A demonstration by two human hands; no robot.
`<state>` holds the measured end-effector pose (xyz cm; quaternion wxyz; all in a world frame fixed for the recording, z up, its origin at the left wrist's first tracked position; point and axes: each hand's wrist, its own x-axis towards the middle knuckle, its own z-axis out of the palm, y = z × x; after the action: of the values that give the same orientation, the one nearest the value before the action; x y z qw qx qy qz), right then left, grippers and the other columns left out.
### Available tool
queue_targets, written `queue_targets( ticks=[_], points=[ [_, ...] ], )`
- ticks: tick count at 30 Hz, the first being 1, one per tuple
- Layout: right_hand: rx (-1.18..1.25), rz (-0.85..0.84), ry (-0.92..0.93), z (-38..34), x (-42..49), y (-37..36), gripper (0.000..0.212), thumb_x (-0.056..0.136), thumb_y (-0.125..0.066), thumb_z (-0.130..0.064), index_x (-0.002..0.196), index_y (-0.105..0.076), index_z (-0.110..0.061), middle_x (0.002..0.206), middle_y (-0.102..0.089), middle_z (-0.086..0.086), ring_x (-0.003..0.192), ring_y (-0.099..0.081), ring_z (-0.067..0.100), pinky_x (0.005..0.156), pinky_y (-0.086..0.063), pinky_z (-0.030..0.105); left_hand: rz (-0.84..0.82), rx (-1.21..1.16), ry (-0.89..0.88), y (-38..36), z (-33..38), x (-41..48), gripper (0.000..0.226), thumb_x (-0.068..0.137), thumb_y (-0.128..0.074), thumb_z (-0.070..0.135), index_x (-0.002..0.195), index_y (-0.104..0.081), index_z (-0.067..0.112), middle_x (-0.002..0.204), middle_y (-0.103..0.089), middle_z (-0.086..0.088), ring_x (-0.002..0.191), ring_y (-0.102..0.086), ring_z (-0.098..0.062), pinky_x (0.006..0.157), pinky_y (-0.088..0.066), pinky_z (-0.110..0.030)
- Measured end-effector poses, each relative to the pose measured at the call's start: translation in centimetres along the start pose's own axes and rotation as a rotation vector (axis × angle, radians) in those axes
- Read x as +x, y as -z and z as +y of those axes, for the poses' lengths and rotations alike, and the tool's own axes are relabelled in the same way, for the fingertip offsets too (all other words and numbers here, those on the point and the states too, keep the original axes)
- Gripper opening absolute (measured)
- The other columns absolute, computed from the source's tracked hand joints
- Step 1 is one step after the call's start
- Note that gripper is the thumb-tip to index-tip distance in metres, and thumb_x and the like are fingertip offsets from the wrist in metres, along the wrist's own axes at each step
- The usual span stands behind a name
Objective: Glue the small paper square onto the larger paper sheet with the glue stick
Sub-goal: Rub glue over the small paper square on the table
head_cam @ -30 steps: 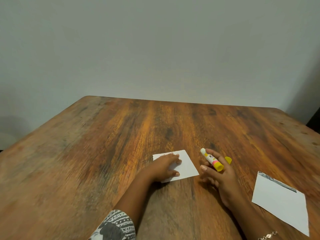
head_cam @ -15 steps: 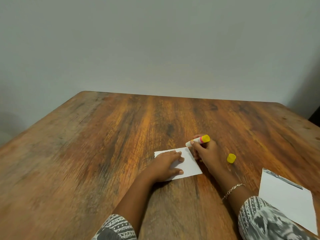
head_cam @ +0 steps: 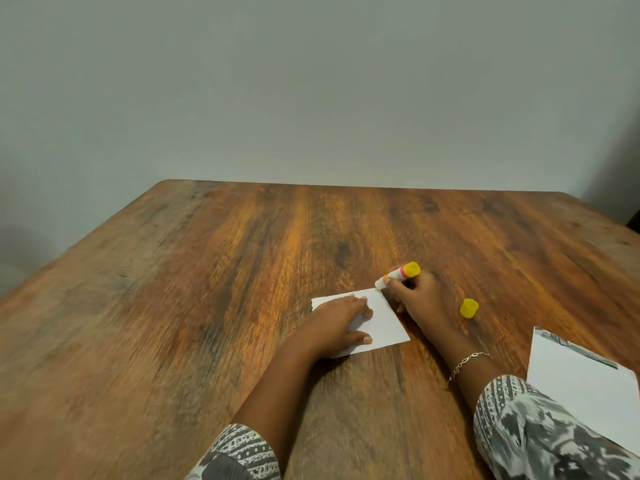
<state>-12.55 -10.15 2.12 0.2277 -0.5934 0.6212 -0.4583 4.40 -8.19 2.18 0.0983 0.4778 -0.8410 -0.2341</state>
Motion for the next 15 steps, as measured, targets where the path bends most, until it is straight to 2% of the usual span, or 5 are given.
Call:
queue_targets(
  ticks=[3, 6, 15],
  points=[
    [-0.004, -0.014, -0.007, 0.06, 0.03, 0.03, 0.021, 0.085, -0.06, -0.02, 0.099, -0.063, -0.003, 0.083, -0.065, 0.013, 0.06, -0.055, 0.01, 0.046, -0.04, 0.011, -0.009, 0.017, 0.003, 0.25, 0.25, 0.09, 0.043, 0.089, -0.055, 0.029, 0.13, -0.044, 0.02, 0.149, -0.032, 0.0, 0.136, -0.029, -0.019, 0.11, -0.027, -0.035],
    [0.029, -0.023, 0.006, 0.09, 0.03, 0.02, 0.019, 0.084, -0.061, -0.018, 0.097, -0.063, -0.003, 0.082, -0.065, 0.012, 0.06, -0.055, 0.011, 0.043, -0.042, 0.01, -0.022, 0.014, 0.009, 0.39, 0.43, 0.0, 0.043, 0.09, -0.055, 0.028, 0.13, -0.043, 0.02, 0.149, -0.033, -0.001, 0.135, -0.031, -0.02, 0.108, -0.028, -0.036],
    [0.043, -0.056, 0.007, 0.56, 0.07, -0.16, 0.02, 0.085, -0.061, -0.02, 0.098, -0.064, -0.006, 0.085, -0.068, 0.01, 0.065, -0.059, 0.012, 0.052, -0.042, 0.018, -0.048, 0.0, 0.038, 0.53, 0.78, -0.3, 0.05, 0.091, -0.054, 0.027, 0.136, -0.036, 0.02, 0.15, -0.031, -0.001, 0.137, -0.028, -0.02, 0.111, -0.025, -0.036]
  ],
)
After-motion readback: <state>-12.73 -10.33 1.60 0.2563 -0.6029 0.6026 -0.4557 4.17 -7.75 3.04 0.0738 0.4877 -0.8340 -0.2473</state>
